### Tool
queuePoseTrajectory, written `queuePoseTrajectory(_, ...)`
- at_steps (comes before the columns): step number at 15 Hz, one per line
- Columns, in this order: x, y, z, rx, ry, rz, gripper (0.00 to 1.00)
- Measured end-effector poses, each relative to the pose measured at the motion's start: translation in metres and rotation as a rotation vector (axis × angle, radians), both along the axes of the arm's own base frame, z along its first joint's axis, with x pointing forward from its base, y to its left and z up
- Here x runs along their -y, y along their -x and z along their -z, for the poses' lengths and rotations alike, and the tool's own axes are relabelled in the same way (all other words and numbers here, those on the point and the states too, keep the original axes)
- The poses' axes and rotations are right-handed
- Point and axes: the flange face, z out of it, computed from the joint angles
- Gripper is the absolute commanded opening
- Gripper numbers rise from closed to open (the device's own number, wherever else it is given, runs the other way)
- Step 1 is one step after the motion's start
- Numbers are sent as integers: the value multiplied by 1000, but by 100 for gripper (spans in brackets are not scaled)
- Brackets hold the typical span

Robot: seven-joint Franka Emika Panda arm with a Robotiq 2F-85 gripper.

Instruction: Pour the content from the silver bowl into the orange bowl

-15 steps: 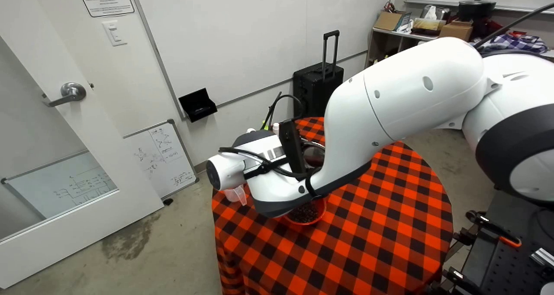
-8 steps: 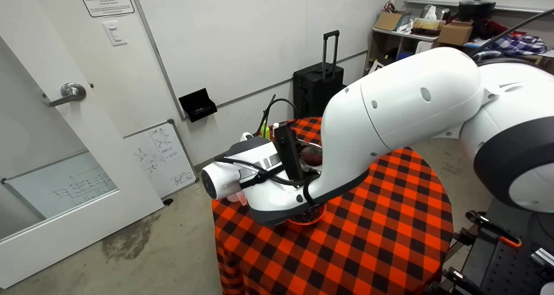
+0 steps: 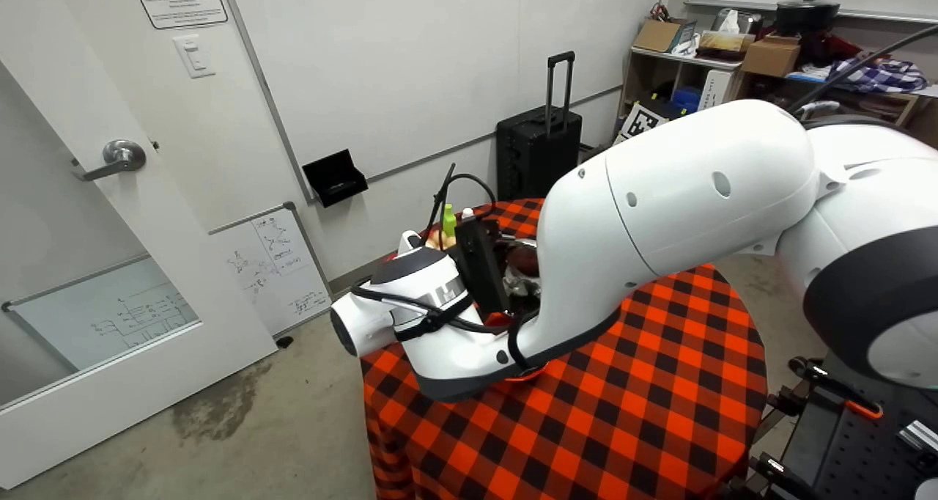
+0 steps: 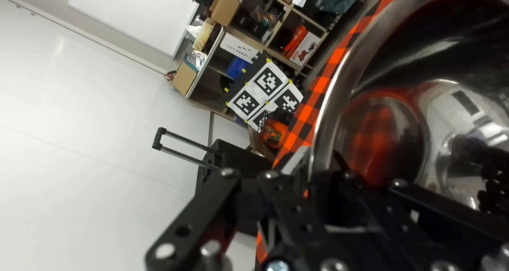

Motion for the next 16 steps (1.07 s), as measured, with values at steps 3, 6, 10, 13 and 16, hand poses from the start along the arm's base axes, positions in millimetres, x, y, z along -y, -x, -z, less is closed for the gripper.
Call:
queuePoseTrajectory(3,-6,1,-3,12,25,2,2)
queuePoseTrajectory(6,-10,1,-6,28,54,-2,2)
queuePoseTrajectory(10,-13,1,-5,45,98,-14,2)
queuePoseTrajectory(13,-12,0,-2,48,116,-5,2)
queuePoseTrajectory(16,-4,-4,-7,56,125,30,2)
